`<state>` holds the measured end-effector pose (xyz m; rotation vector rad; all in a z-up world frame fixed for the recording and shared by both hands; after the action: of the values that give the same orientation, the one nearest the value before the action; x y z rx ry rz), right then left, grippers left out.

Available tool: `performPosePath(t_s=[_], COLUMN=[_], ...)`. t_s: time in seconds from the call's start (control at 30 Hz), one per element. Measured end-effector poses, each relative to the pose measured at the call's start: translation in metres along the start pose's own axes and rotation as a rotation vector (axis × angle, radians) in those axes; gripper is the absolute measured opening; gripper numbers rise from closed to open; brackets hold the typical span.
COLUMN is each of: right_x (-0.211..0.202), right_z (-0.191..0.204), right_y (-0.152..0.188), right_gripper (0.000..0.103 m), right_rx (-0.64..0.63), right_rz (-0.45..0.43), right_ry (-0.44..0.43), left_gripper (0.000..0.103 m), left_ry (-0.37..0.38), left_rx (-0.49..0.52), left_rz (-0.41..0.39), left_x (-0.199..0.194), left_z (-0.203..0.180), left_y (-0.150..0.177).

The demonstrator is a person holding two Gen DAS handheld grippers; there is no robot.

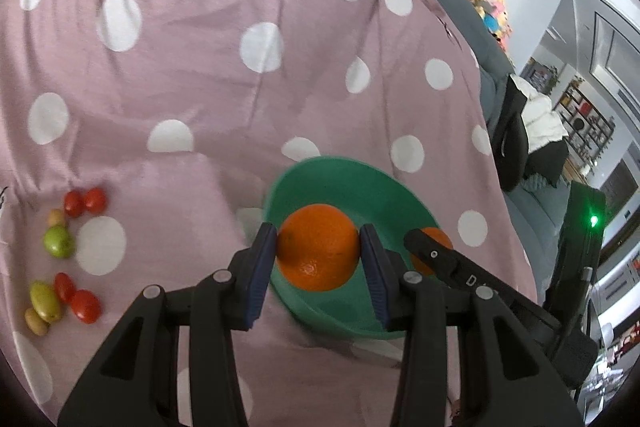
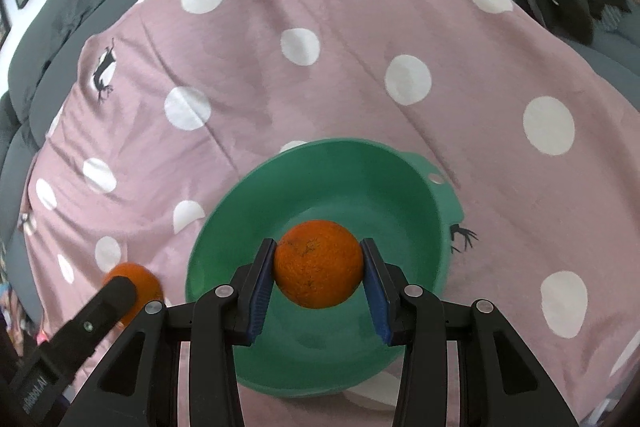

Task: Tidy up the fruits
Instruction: 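Carry both held oranges over the green bowl with both tools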

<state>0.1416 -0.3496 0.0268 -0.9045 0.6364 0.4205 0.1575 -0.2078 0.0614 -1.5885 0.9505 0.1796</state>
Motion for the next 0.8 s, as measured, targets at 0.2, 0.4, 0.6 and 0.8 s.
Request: performPosePath(t_s=[0.2,0.4,0.6,0.8], right_x=[0.005,0.007,0.008,0.008], right_z=[-0.013,-0.02,-0.021,-0.02], right_y=[-0.003,-0.003,-0.003,-0.003], right_gripper=[0.044,0.044,0.044,0.044], right_rx=[0.02,0.044,0.051,0.05], right_rz=[0.006,0.016,0.016,0.021], right_ry=[0.024,0.03,0.03,0.033], left_gripper=[0.042,0.042,0.042,0.042], left_ry=[0.03,0.03,0.029,0.041], left_rx=[0.022,0.03,0.044,0.053], left_rz=[0.026,0.045,0.064,0.07], left_x=[0.017,0.03,0.04,0.045], left_z=[-0.012,-0.016,-0.02,-0.026], left_y=[0.005,0.008,0.012,0.015])
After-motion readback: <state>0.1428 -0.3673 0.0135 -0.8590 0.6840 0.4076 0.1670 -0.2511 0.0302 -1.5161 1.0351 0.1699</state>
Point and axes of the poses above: each gripper's, at about its wrist camera, not at the fingertips, and x roughly the way its jaws point, z to its left, y to its underside, the point moved 10 cm from there along x, roughly the way its jaws point, and after that the axes turned 9 degrees about x, right-handed, at the moved point
